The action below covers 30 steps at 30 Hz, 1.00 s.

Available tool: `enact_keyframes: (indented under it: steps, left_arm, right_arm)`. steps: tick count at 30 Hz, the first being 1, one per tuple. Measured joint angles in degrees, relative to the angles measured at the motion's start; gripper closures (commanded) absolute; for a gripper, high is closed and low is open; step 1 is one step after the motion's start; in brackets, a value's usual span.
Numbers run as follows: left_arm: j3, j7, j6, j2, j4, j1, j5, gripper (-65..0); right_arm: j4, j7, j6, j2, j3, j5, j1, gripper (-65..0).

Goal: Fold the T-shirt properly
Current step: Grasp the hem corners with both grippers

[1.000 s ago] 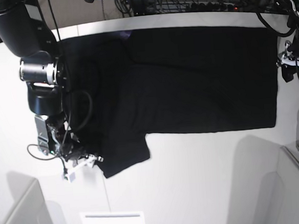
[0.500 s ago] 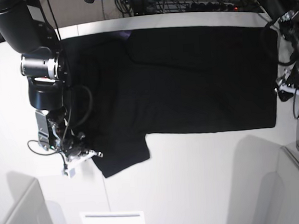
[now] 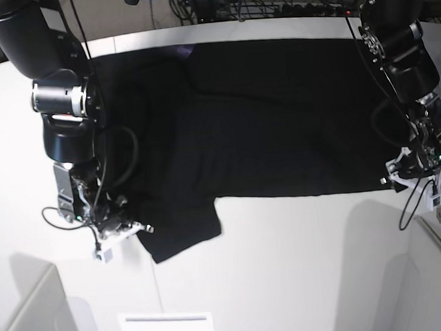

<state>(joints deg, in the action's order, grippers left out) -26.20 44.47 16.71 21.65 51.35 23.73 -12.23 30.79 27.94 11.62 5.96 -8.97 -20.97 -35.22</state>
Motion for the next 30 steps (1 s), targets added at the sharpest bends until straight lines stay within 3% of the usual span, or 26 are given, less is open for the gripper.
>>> enact_keyframes:
  steps: [9,21,30]
  left_arm:
    - [0.5,-6.1,-0.1,2.4,-7.6,2.3,0.2,-39.0]
    - [0.9,-6.3,-0.1,2.8,-7.9,2.8,0.2,-39.0]
    - [1.0,-7.7,0.0,3.1,-17.6,8.6,0.0,-39.0]
  right_arm:
    - [0.0,0.0,0.0,0.0,0.0,0.0,0.0,0.0]
    - [0.0,0.0,0.0,-0.5,0.0,0.0,0.0,0.0]
    - [0.0,-0.1,0.0,-1.0,0.0,0.0,0.0,0.0]
